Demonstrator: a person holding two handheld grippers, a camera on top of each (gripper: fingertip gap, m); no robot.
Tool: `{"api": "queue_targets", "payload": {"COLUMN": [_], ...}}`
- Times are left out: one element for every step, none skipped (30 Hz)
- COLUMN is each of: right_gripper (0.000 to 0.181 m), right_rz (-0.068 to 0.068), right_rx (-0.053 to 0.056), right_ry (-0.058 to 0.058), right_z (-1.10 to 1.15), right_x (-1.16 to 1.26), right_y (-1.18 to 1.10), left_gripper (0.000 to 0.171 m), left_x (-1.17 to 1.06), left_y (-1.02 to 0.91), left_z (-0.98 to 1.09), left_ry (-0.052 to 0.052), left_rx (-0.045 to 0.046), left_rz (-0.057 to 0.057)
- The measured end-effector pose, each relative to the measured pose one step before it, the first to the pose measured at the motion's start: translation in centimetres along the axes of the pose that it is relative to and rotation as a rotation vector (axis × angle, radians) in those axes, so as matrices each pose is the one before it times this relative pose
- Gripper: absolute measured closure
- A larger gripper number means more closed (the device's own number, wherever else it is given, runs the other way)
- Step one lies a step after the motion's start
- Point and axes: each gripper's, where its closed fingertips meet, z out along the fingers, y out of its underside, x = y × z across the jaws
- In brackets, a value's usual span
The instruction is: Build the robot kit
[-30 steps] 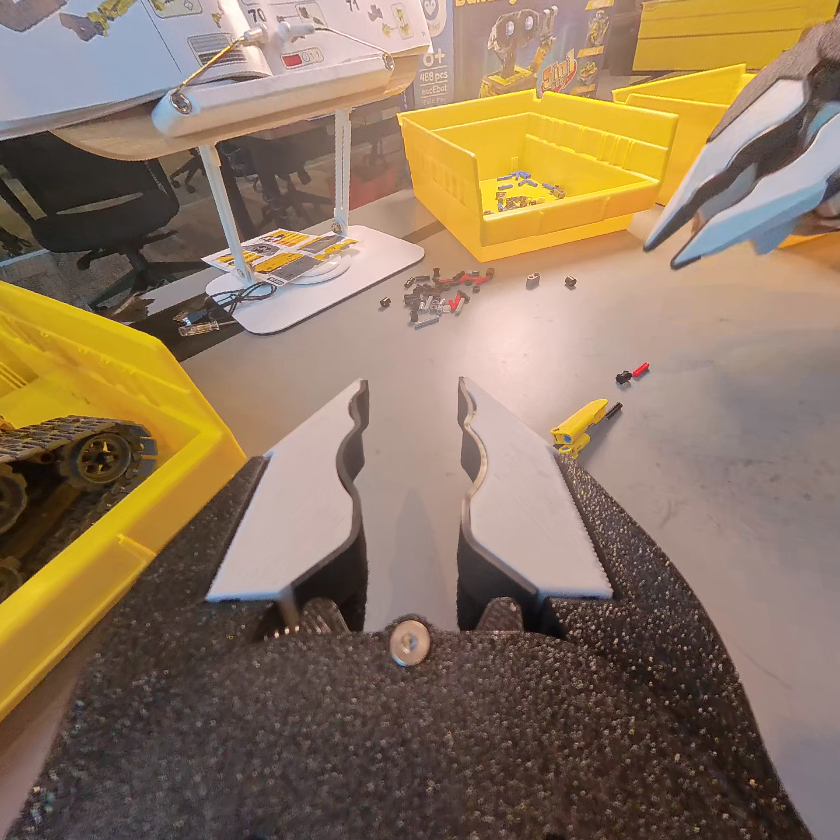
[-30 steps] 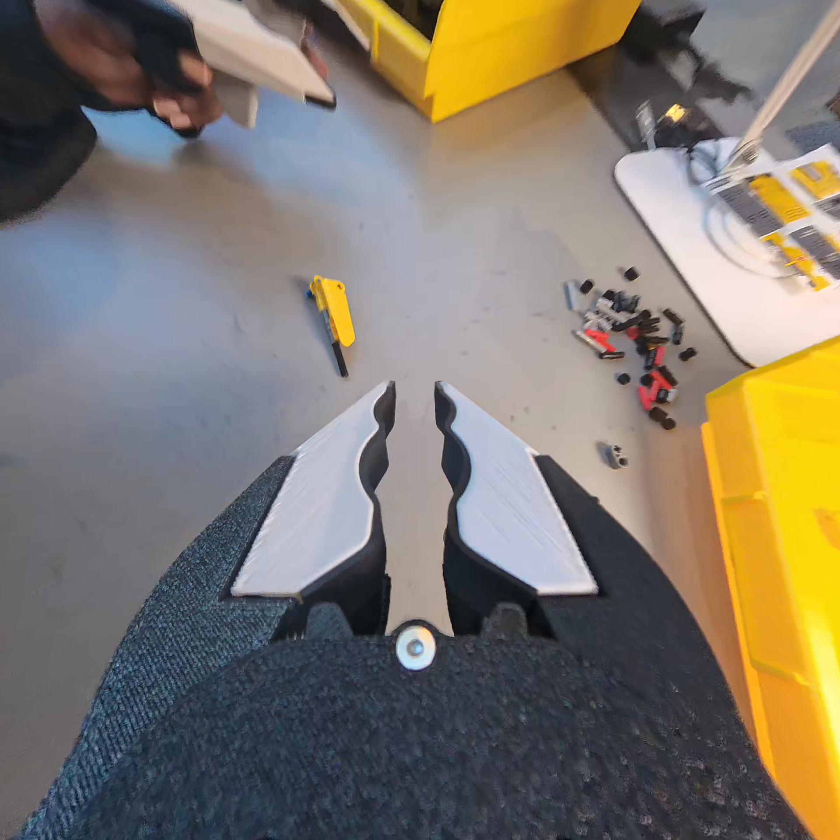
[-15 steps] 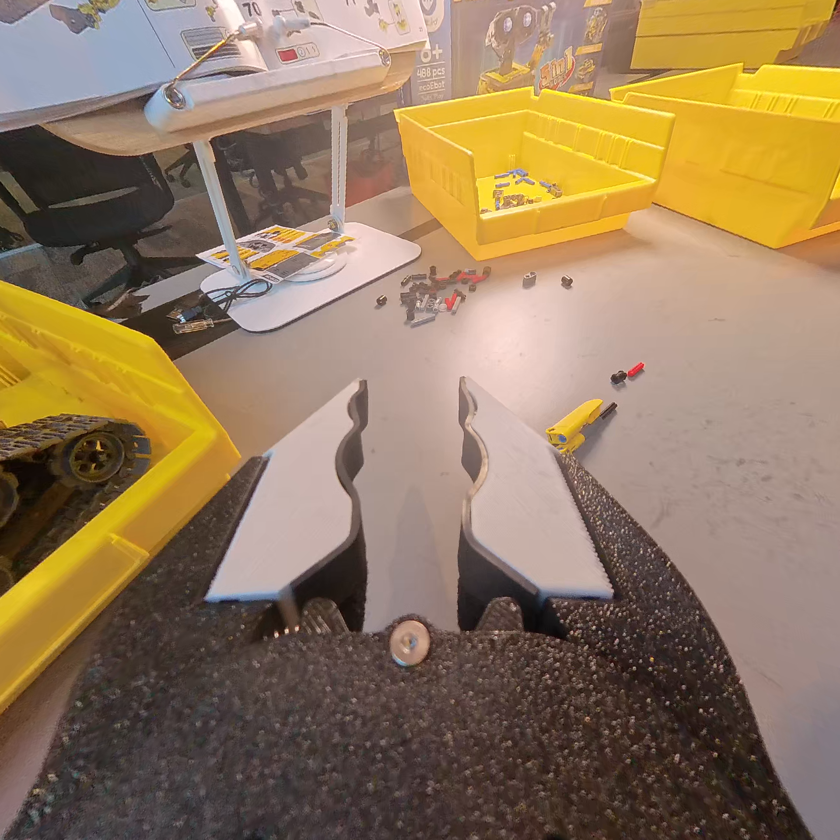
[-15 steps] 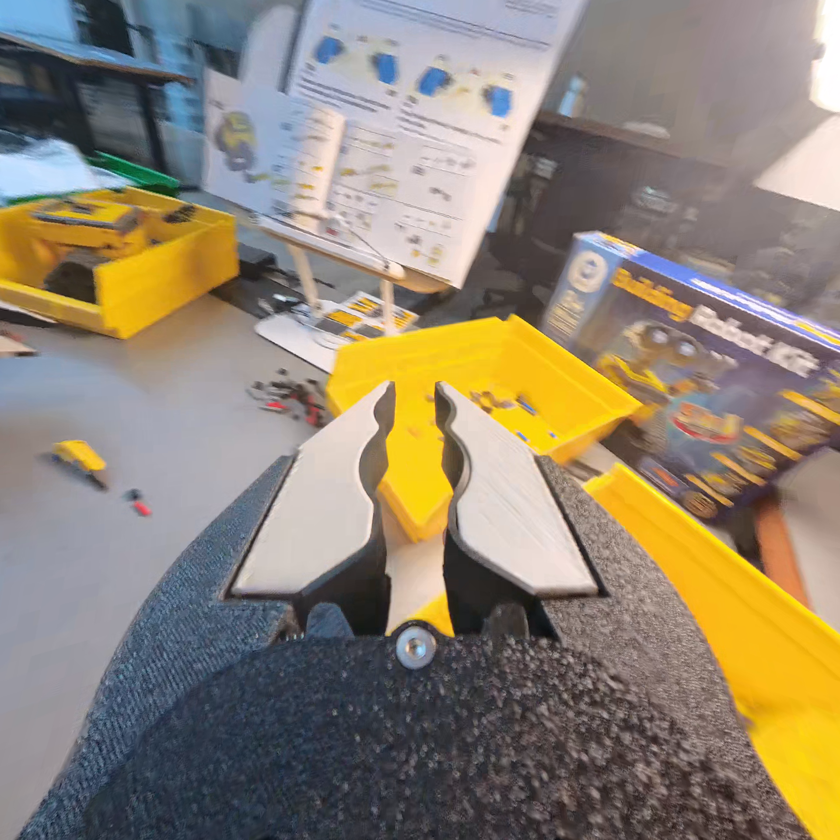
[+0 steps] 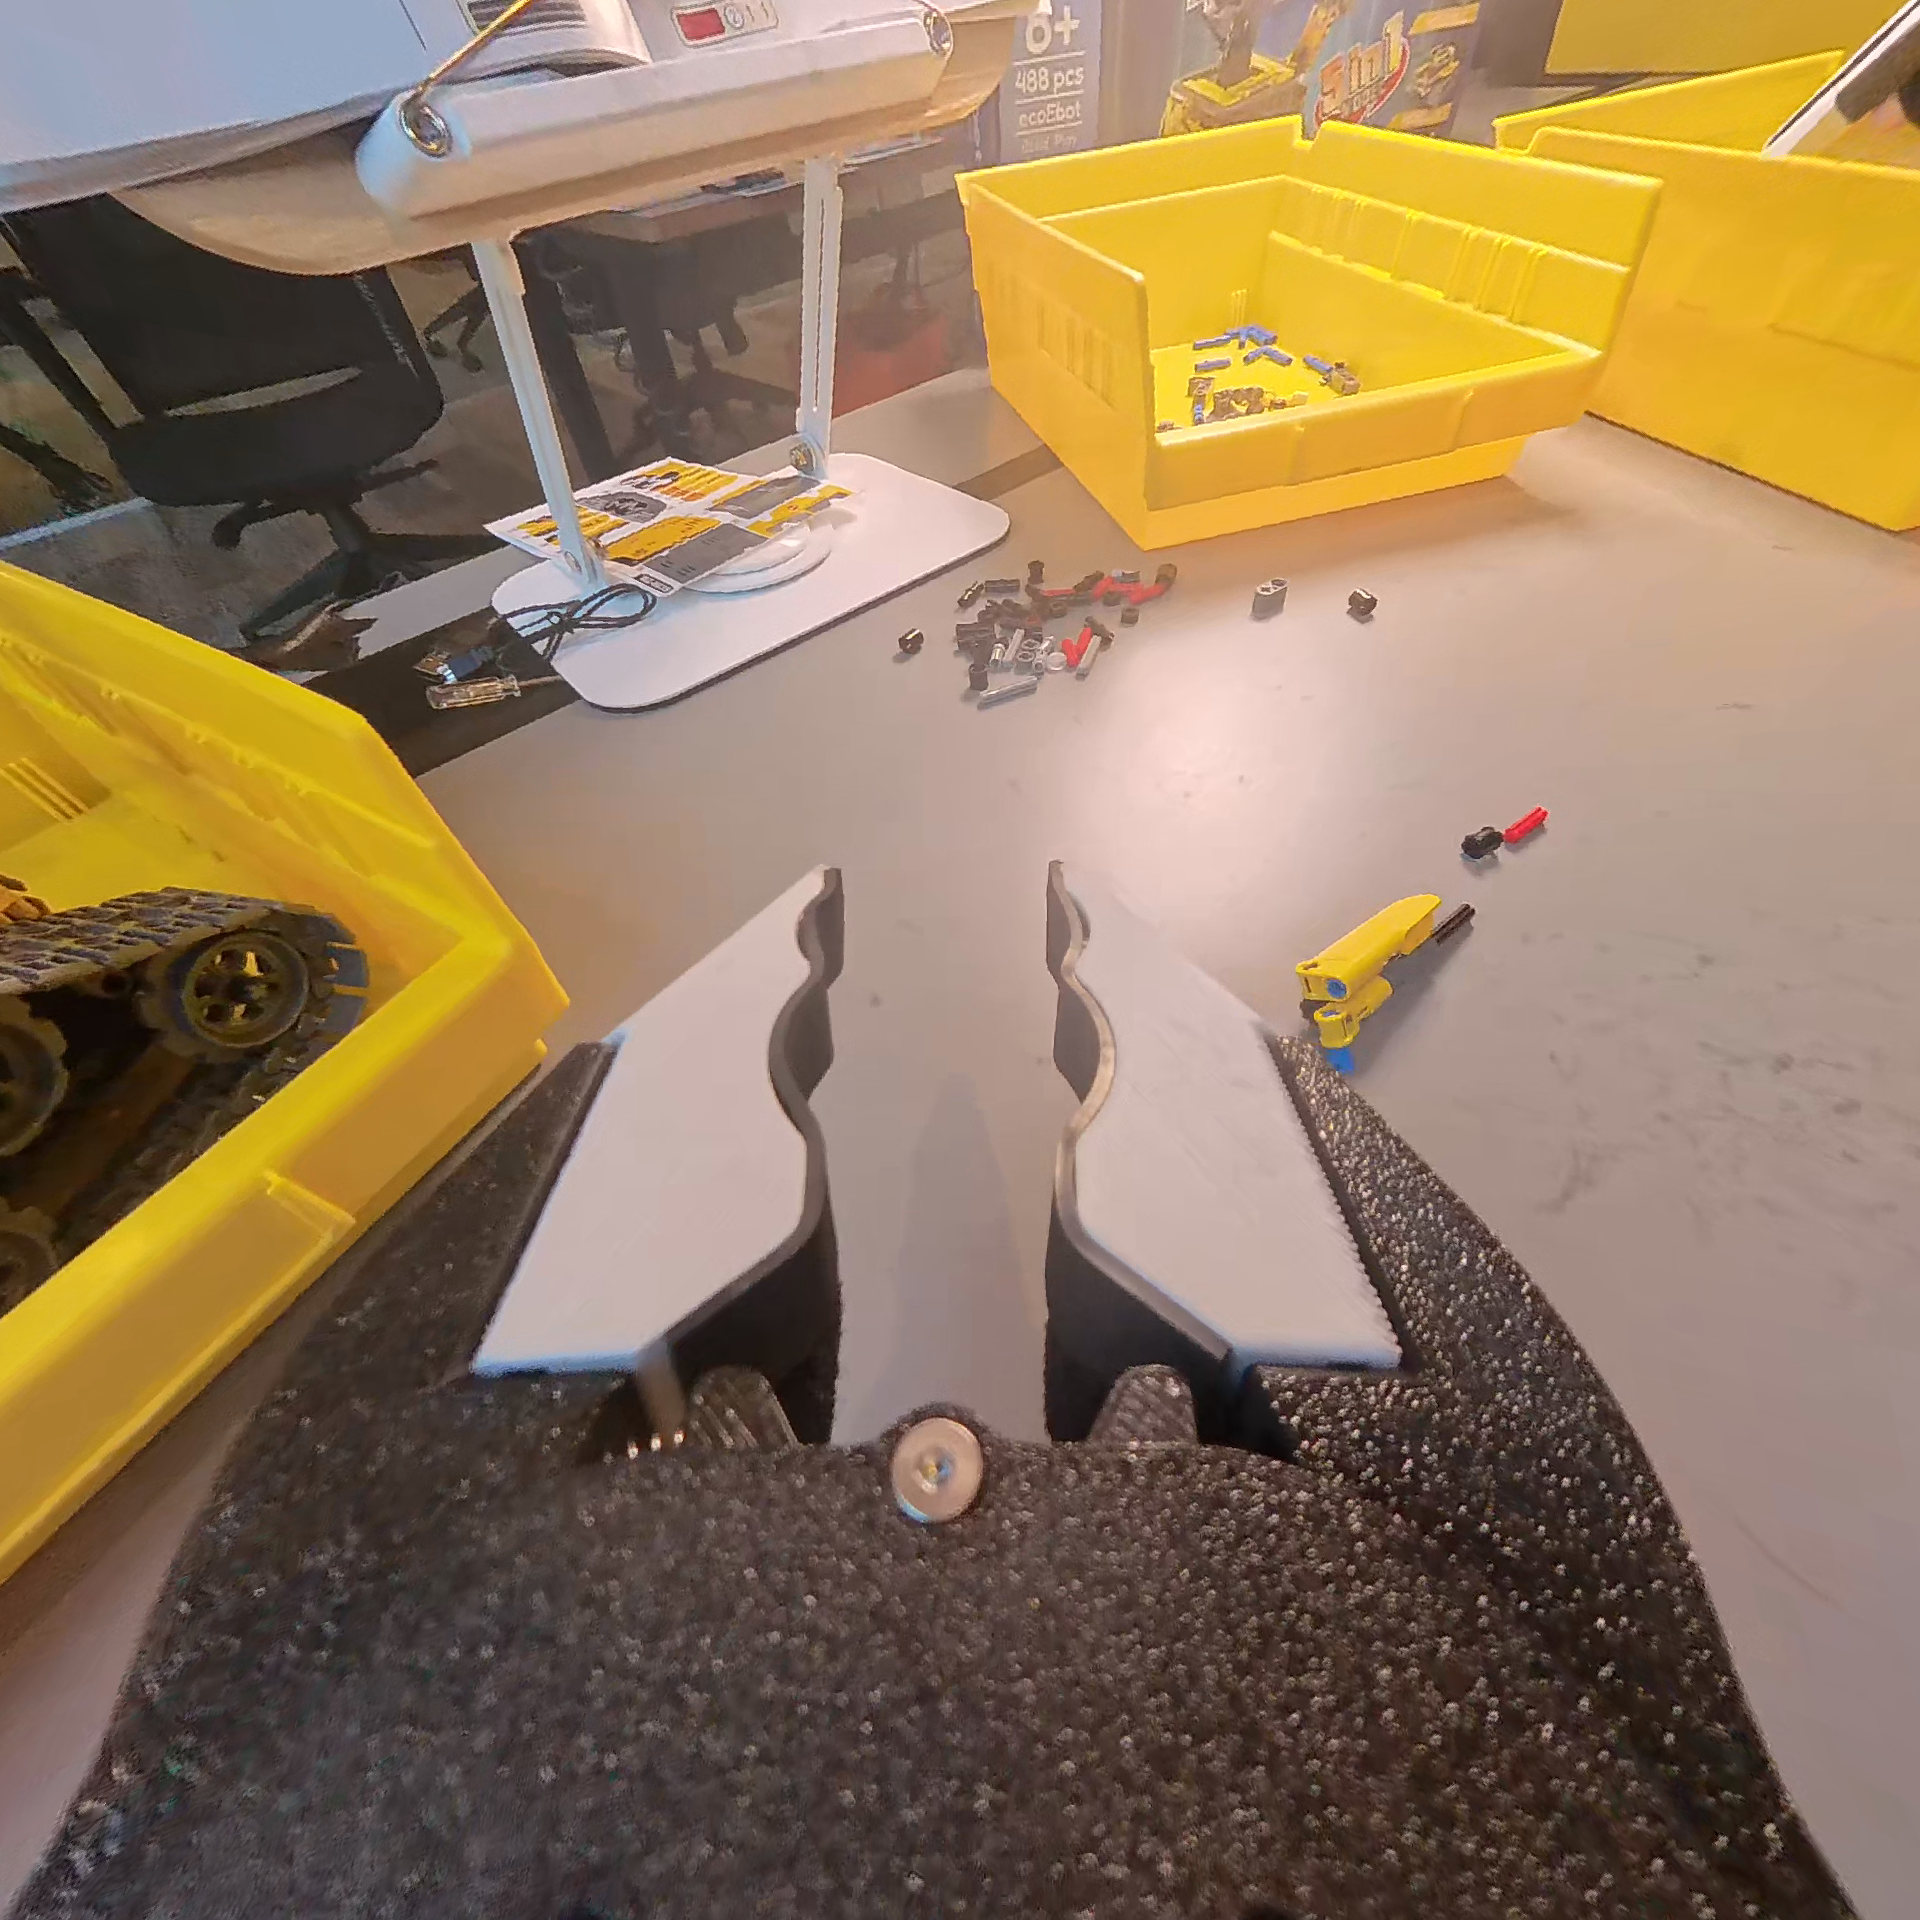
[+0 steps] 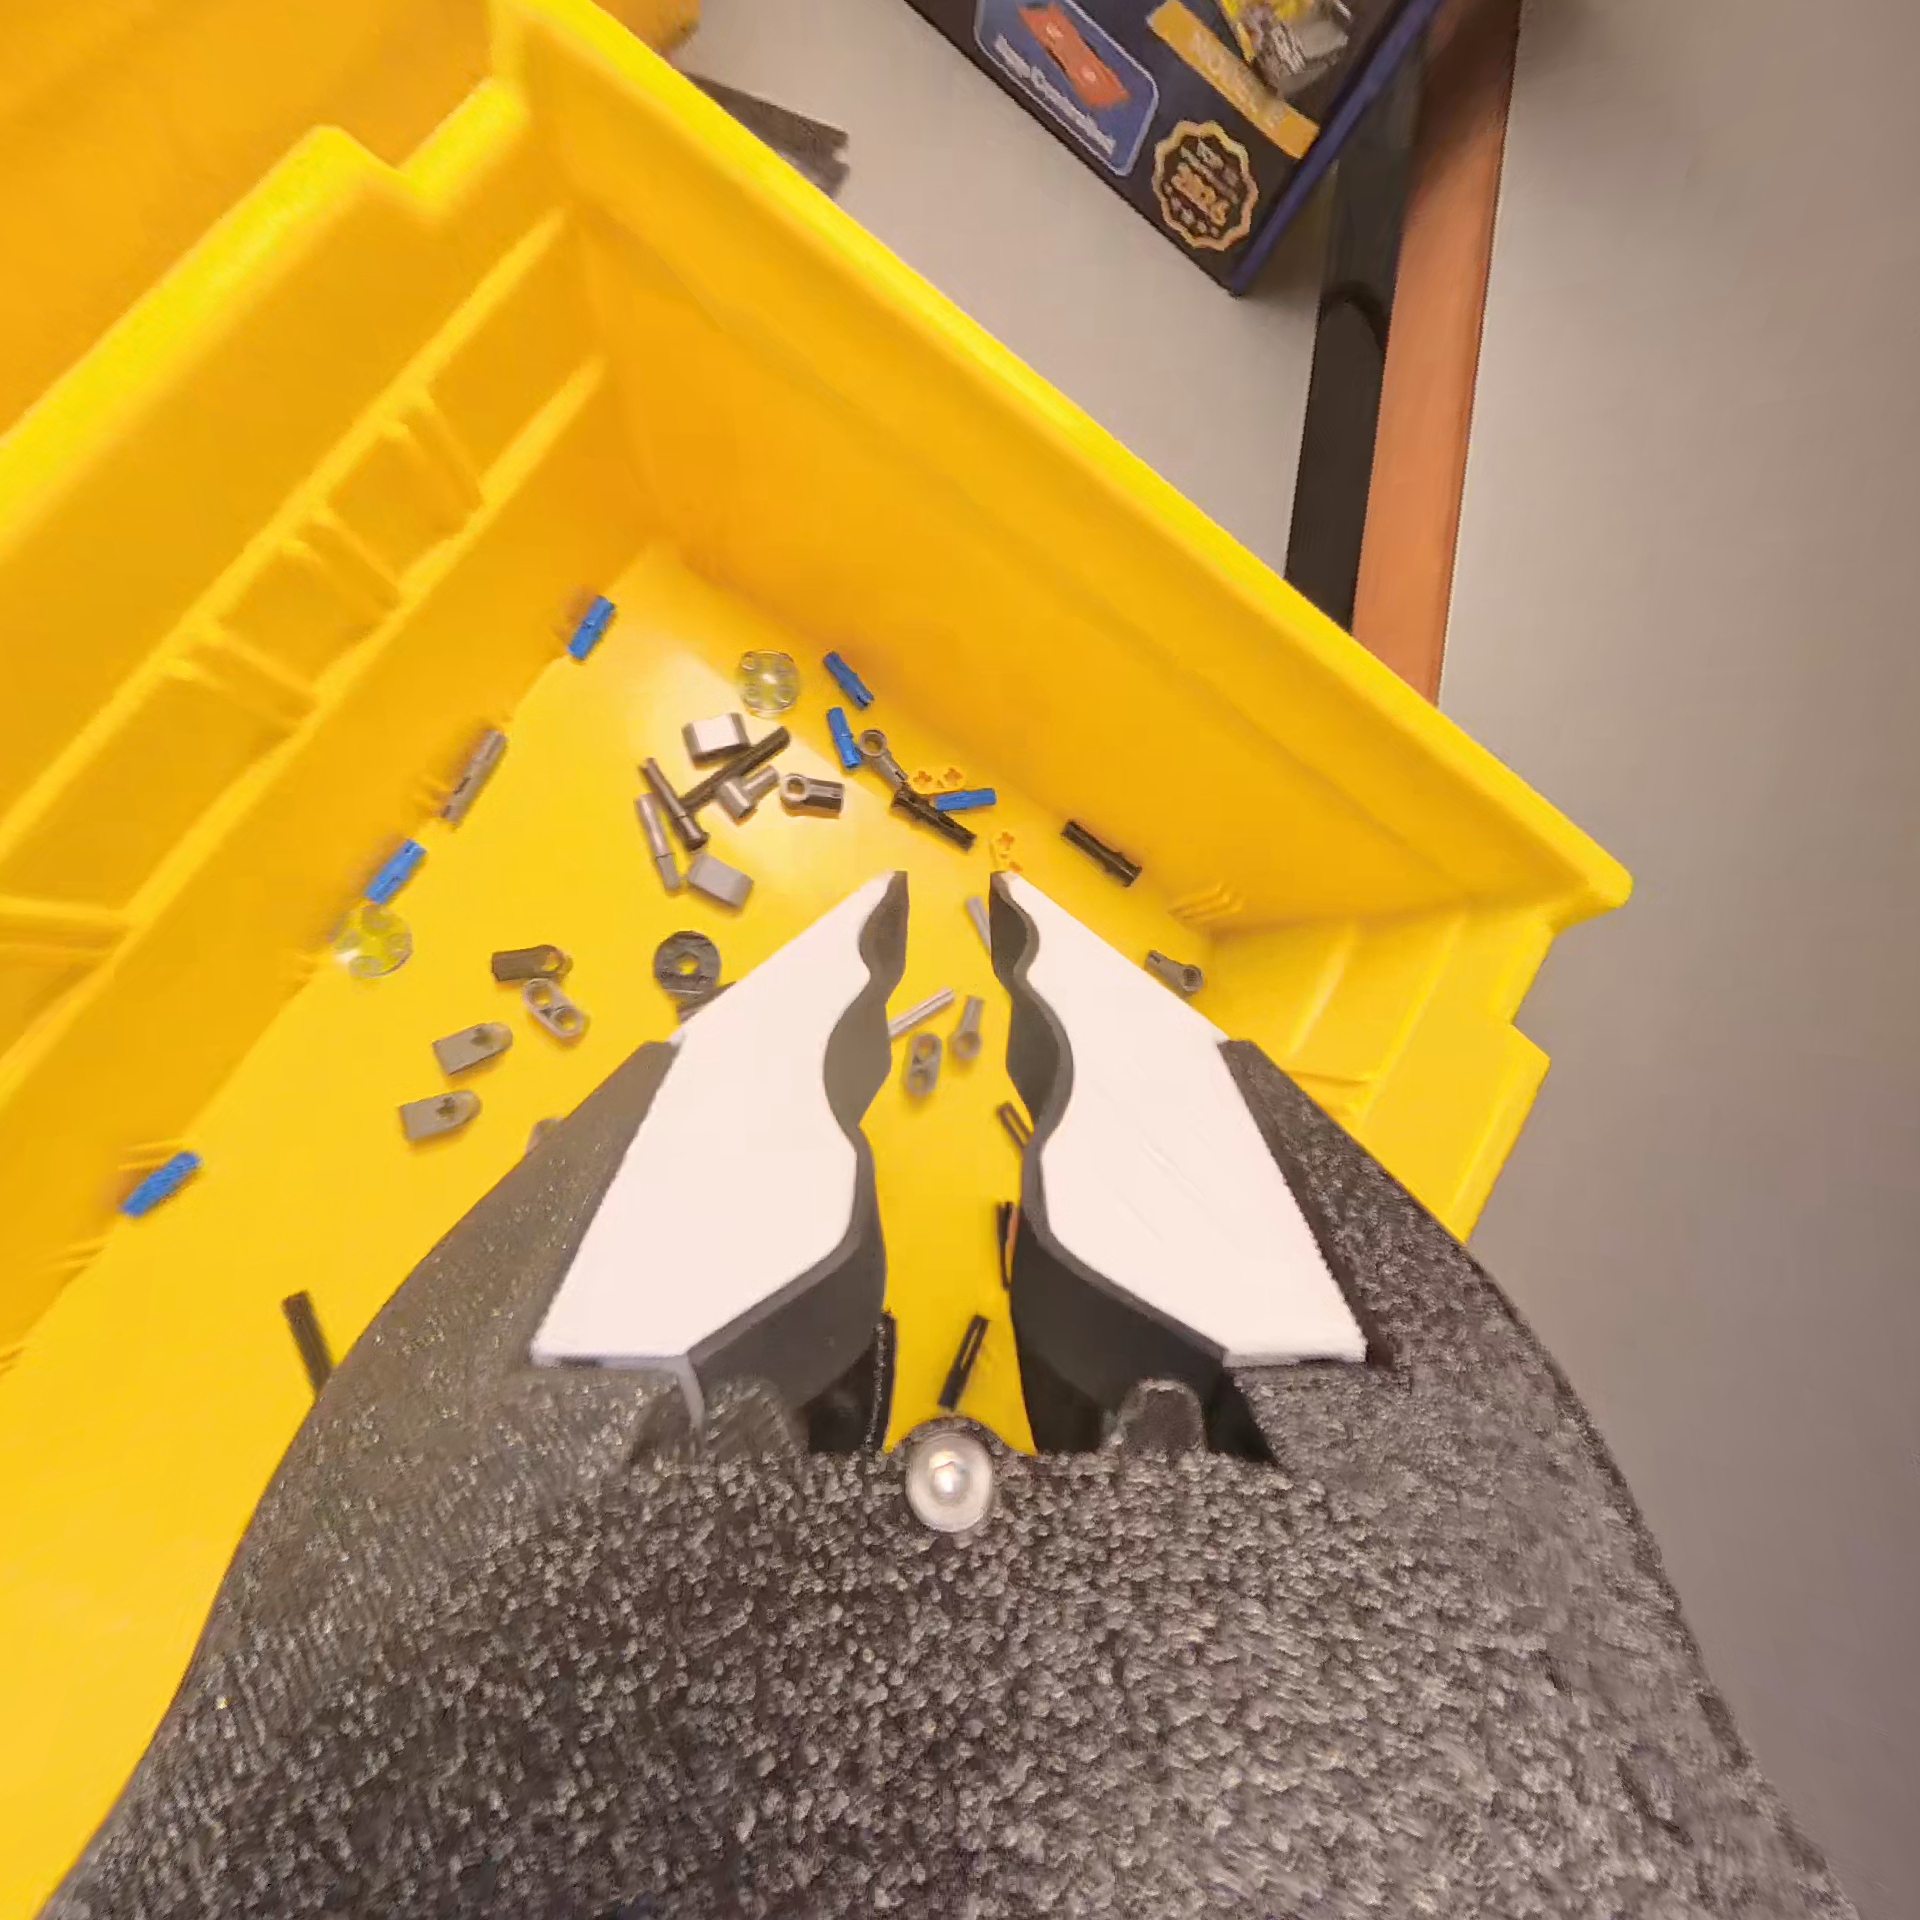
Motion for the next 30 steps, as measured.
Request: {"api": "queue_targets", "payload": {"right_gripper": [0.166,0.166,0.166,0.166,0.166,0.166,0.166,0.166,0.166,0.166,0.166,0.166,0.166,0.166,0.169,0.17,0.171,0.173,0.174,0.174,0.174,0.174,0.174,0.174,0.174,0.174,0.174,0.174,0.174,0.174], "right_rz": [0.0071,0.0097,0.0108,0.0091,0.0104,0.0179,0.0247,0.0193,0.0132,0.0083,0.0075,0.0079,0.0059,0.0058,0.0125,0.0113,0.0101,0.0128,0.0117,0.0098,0.0058,0.0018,-0.0027,-0.0055,-0.011,-0.0271,-0.0426,-0.0631,-0.0817,-0.0834], "right_rx": [-0.0382,-0.0397,-0.0313,-0.0269,-0.0183,-0.0084,-0.0092,-0.0073,-0.0061,-0.0065,-0.0045,-0.0079,-0.0082,-0.0065,0.0042,-0.0009,0.0,0.0006,0.0012,-0.0005,-0.0005,-0.0007,0.0018,0.0118,0.0351,0.0615,0.0855,0.0978,0.0949,0.0788], "right_ry": [0.0219,0.0106,0.0099,0.0103,0.0071,-0.0128,-0.0236,-0.0167,-0.0045,-0.0047,-0.0123,-0.01,0.0014,-0.0001,-0.0133,-0.0087,-0.0096,-0.0135,-0.0095,-0.0058,-0.0031,-0.001,-0.0015,-0.0119,-0.0087,-0.0185,-0.0347,-0.0459,-0.0533,-0.069], "right_z": [0.722,0.769,0.738,0.697,0.635,0.535,0.46,0.374,0.279,0.186,0.136,0.115,0.14,0.163,0.03,0.017,0.01,0.018,0.026,0.002,-0.01,-0.022,-0.056,-0.204,-0.635,-1.263,-1.816,-2.155,-2.171,-1.854], "right_x": [0.535,0.339,0.341,0.353,0.301,-0.027,-0.201,-0.104,0.062,0.005,-0.182,-0.137,0.042,0.04,-0.133,-0.027,-0.054,-0.101,-0.042,0.001,-0.007,-0.003,-0.057,-0.314,-0.476,-1.03,-1.775,-2.526,-3.175,-3.792], "right_y": [0.246,0.304,0.222,0.212,0.126,0.052,0.089,0.081,0.079,0.062,0.032,0.076,0.096,0.101,-0.067,0.01,0.015,0.022,0.0,0.017,0.007,0.026,-0.002,-0.146,-0.57,-1.092,-1.577,-1.92,-2.052,-1.994], "left_gripper": [0.133,0.133,0.133,0.133,0.134,0.134,0.134,0.134,0.134,0.134,0.134,0.134,0.134,0.134,0.134,0.134,0.134,0.134,0.134,0.134,0.134,0.134,0.134,0.134,0.134,0.134,0.134,0.134,0.134,0.134], "left_x": [-0.045,-0.062,-0.032,-0.021,-0.009,0.018,0.02,0.029,0.033,0.037,0.024,0.033,0.016,0.028,0.043,0.037,0.057,0.051,0.065,0.075,0.067,0.063,0.067,0.036,0.017,-0.004,-0.046,-0.065,-0.054,-0.037], "left_y": [0.019,0.016,0.009,0.008,-0.003,-0.004,0.001,0.013,0.0,-0.029,-0.022,-0.019,-0.019,-0.022,-0.01,-0.018,-0.019,-0.009,-0.003,-0.007,-0.003,-0.002,0.015,0.01,0.003,-0.005,-0.007,-0.014,0.002,-0.01], "left_z": [0.039,0.037,0.018,0.003,0.0,-0.006,-0.002,0.016,-0.001,-0.001,0.0,-0.01,-0.006,-0.019,-0.015,-0.012,-0.014,-0.002,-0.009,0.004,-0.005,-0.006,-0.022,-0.033,-0.066,-0.058,-0.048,-0.009,0.022,0.049], "left_ry": [-0.0032,-0.0028,-0.0017,-0.001,0.0,0.0011,0.002,0.0029,0.0032,0.0029,0.003,0.0038,0.0038,0.0036,0.0041,0.0042,0.0038,0.0034,0.0033,0.0032,0.0026,0.0022,0.0017,0.0011,0.0005,0.0,-0.0005,-0.0002,0.0009,0.0015], "left_rx": [-0.00178,-0.00119,-0.00108,-0.00067,0.00036,0.0005,0.0,-0.00051,0.0001,0.00156,0.00197,0.00122,0.00119,0.00167,0.00145,0.00109,0.00103,0.00069,0.00029,0.00015,0.00006,-0.00002,-0.0002,-0.00018,0.00053,0.00117,0.00138,0.00115,-0.00009,-0.00079], "left_rz": [-0.0003,-0.0011,-0.0013,-0.0008,-0.0002,0.0,-0.0002,-0.0002,0.0002,0.0007,0.0003,-0.0009,-0.0016,-0.0016,-0.0013,-0.0008,0.0001,0.0012,0.0022,0.0029,0.0032,0.0032,0.0025,0.0014,0.0002,-0.0011,-0.0023,-0.0038,-0.0047,-0.0034]}}
